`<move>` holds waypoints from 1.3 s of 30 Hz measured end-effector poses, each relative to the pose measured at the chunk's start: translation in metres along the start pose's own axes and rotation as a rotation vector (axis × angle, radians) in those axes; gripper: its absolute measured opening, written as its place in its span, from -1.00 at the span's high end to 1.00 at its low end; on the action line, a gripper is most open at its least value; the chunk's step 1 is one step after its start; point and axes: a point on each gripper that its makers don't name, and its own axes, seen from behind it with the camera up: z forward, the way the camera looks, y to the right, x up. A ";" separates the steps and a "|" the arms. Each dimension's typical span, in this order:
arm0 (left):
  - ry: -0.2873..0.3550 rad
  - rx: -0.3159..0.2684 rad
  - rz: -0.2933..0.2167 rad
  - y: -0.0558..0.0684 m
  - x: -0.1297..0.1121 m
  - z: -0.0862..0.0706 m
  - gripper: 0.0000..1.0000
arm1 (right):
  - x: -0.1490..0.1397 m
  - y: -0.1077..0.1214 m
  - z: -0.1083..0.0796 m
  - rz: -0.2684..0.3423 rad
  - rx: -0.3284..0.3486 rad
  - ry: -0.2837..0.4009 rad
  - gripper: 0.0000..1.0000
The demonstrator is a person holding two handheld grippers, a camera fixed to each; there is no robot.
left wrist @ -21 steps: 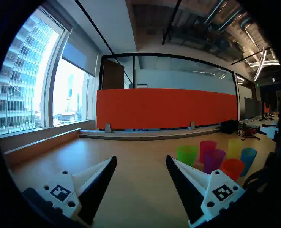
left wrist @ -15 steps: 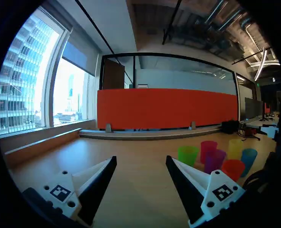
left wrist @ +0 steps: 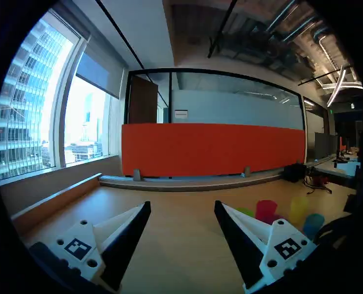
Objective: Pour water
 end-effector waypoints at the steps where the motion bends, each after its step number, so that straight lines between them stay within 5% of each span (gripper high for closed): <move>1: -0.005 -0.005 0.000 0.001 0.005 0.001 -0.92 | 0.005 -0.001 0.000 0.000 0.005 -0.004 -0.99; 14: -0.030 -0.051 0.028 0.006 0.068 0.014 -0.92 | 0.082 -0.019 0.004 0.000 0.077 -0.015 -0.98; 26: -0.022 -0.129 -0.017 0.016 0.121 0.020 -0.92 | 0.128 -0.034 -0.001 -0.012 0.128 -0.002 -0.99; 39: -0.058 -0.240 0.003 0.038 0.123 0.024 -0.92 | 0.127 -0.048 -0.005 -0.002 0.224 -0.015 -0.98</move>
